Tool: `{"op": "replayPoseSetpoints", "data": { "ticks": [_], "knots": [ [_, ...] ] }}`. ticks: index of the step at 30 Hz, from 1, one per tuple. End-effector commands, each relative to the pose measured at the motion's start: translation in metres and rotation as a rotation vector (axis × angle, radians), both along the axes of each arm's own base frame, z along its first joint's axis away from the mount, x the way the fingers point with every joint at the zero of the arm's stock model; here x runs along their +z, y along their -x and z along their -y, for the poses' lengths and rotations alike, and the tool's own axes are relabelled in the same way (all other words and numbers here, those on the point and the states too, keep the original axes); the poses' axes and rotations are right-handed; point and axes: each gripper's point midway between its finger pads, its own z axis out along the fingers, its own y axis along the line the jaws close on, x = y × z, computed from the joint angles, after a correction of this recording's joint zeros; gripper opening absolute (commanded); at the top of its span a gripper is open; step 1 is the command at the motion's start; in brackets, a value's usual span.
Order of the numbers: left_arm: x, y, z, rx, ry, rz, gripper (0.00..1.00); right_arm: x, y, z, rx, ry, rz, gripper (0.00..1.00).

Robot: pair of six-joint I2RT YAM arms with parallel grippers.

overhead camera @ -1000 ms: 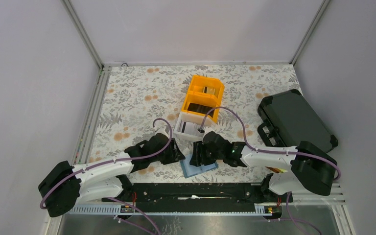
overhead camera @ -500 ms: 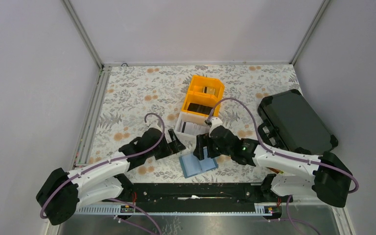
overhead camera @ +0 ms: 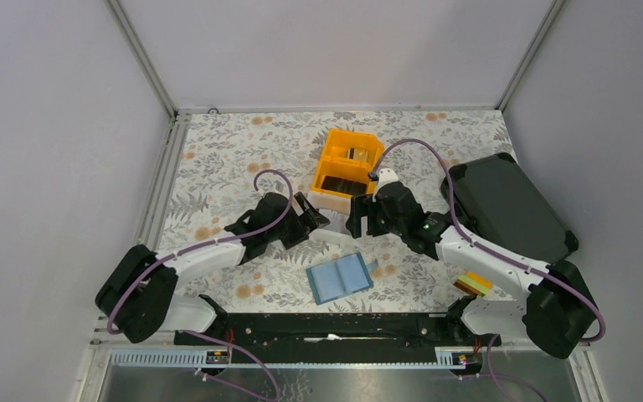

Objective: Put the credit cards into the card holder
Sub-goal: Pick up the credit card from the storage box.

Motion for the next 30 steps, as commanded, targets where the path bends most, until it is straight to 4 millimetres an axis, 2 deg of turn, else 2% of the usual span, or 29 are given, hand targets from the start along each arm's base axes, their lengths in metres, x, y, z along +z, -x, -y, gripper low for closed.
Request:
{"op": "replayPoseSetpoints", "data": {
  "ticks": [1, 6, 8, 10, 12, 15, 17, 20, 23, 30],
  "knots": [
    [0.021, -0.025, 0.012, 0.043, 0.075, 0.034, 0.79, 0.013, -0.008, -0.008, 0.033, -0.044, 0.058, 0.88],
    [0.009, -0.039, 0.002, 0.076, 0.009, 0.008, 0.55, -0.004, 0.000, -0.002, 0.032, -0.034, 0.026, 0.88],
    [0.006, -0.044, -0.004, 0.090, -0.026, 0.007, 0.43, -0.009, 0.003, -0.001, 0.032, -0.041, 0.014, 0.88],
    [0.005, -0.047, -0.009, 0.091, -0.056, 0.007, 0.36, -0.014, 0.005, -0.001, 0.021, -0.049, -0.005, 0.88],
    [0.003, -0.048, -0.015, 0.086, -0.098, 0.000, 0.36, -0.011, 0.005, -0.009, 0.018, -0.104, -0.013, 0.88],
    [0.005, -0.046, -0.014, 0.021, -0.140, 0.006, 0.41, -0.009, 0.000, -0.020, -0.012, -0.174, -0.037, 0.88],
    [0.009, -0.044, -0.012, -0.012, -0.147, 0.021, 0.43, -0.002, -0.007, -0.025, -0.045, -0.213, -0.034, 0.85],
    [0.012, -0.045, -0.024, -0.014, -0.214, 0.029, 0.47, 0.012, -0.019, -0.032, -0.064, -0.236, -0.006, 0.84],
    [0.013, -0.051, -0.034, -0.035, -0.260, 0.022, 0.48, 0.022, -0.033, -0.026, -0.091, -0.201, 0.053, 0.86],
    [0.006, -0.064, -0.036, -0.107, -0.344, -0.006, 0.42, 0.043, -0.068, 0.002, -0.177, -0.113, 0.122, 0.88]
  ]
}}
